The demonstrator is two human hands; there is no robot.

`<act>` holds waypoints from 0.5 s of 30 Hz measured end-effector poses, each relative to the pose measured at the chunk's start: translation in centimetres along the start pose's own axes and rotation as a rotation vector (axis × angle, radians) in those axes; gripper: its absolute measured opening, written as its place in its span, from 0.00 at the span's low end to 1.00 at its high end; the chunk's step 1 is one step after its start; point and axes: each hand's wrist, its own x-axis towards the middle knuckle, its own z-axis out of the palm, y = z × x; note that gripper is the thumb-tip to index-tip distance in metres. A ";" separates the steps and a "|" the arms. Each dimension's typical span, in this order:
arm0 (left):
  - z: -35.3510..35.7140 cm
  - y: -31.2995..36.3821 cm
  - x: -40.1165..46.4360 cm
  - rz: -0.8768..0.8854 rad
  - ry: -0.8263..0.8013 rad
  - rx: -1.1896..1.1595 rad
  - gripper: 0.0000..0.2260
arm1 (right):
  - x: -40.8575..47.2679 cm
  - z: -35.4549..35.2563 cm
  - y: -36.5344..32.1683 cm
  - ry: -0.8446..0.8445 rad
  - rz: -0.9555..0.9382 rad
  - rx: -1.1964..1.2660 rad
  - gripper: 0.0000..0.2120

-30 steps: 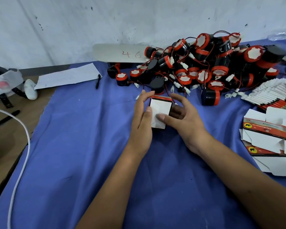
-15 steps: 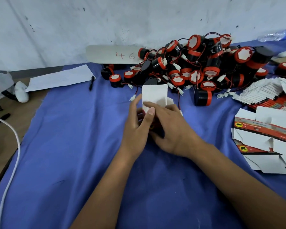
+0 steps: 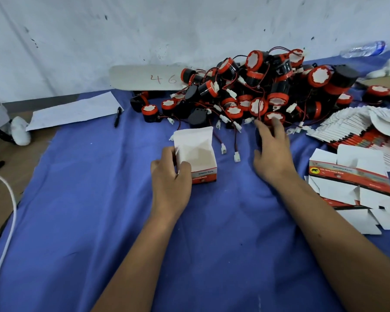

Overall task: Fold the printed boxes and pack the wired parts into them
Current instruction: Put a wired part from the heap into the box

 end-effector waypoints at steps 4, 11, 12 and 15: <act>-0.3 -0.1 0.1 0.027 0.073 0.110 0.05 | -0.4 0.3 -0.7 0.023 -0.178 0.091 0.34; -0.8 -0.3 0.1 0.055 0.252 0.357 0.06 | -3.1 0.0 -5.5 0.223 -0.576 0.202 0.24; -0.7 -0.3 0.0 0.062 0.232 0.364 0.07 | -3.5 0.1 -6.0 0.217 -0.636 0.191 0.25; -0.5 -0.4 0.1 0.076 0.169 0.362 0.08 | -4.6 0.0 -7.3 0.079 -0.752 0.328 0.27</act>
